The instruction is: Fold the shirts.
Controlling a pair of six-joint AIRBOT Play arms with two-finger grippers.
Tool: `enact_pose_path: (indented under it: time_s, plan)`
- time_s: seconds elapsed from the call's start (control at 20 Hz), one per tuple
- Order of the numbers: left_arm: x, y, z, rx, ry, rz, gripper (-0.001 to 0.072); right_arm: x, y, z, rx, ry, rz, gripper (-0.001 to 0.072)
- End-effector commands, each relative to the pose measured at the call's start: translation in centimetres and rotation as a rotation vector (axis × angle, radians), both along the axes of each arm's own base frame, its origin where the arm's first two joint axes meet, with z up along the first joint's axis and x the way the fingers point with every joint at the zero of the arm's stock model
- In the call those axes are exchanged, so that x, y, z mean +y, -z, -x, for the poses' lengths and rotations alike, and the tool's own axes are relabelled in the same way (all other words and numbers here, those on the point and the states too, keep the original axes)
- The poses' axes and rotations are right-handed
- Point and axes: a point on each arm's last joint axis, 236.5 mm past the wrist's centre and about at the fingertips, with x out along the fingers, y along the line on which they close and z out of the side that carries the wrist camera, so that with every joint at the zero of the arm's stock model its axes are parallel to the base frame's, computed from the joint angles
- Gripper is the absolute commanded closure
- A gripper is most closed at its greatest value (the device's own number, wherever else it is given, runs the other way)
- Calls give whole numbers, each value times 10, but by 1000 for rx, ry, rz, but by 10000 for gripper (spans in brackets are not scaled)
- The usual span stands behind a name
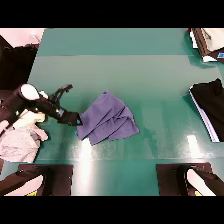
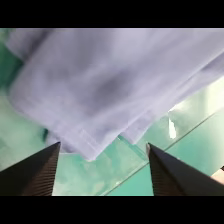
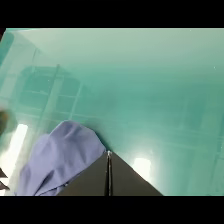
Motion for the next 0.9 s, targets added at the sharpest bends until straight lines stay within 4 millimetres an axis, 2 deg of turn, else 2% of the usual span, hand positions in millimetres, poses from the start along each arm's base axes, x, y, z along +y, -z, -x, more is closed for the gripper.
enact_pose_path:
  time_s: [0.0, 0.2, 0.4, 0.45, 0.5, 0.55, 0.65, 0.7, 0.8, 0.85]
  plan:
    - [-4, 30, 23, 40, -78, 38, 86, 0, -1, -1, -6, -2, 4, 698]
    - [-9, 48, 30, 35, -94, 24, 87, 0, -1, -1, -6, -2, 4, 697]
    - [-23, 51, 28, -14, -68, 13, 90, 0, 0, 0, -4, -3, 4, 697]
    - [-24, 51, 28, -5, -83, 12, 160, 0, 0, 0, -3, -4, 5, 698]
    - [-24, 50, 28, 1, -85, 14, 449, 0, 0, 0, -3, -5, 5, 698]
    - [-25, 48, 28, -1, -75, 16, 676, 0, 0, 0, -2, -5, 5, 698]
    - [-29, 30, 23, -18, -42, 29, 682, 2, 4, 4, 17, -16, 6, 697]
    - [-32, 12, 16, -49, -15, 40, 683, 3, 11, 6, 43, -26, 1, 698]
    - [-37, -37, -6, -165, 33, 59, 683, 7, 47, 15, 153, -70, -3, 697]
    - [-38, -64, -17, -236, 50, 66, 683, 12, 72, 21, 220, -105, -8, 697]
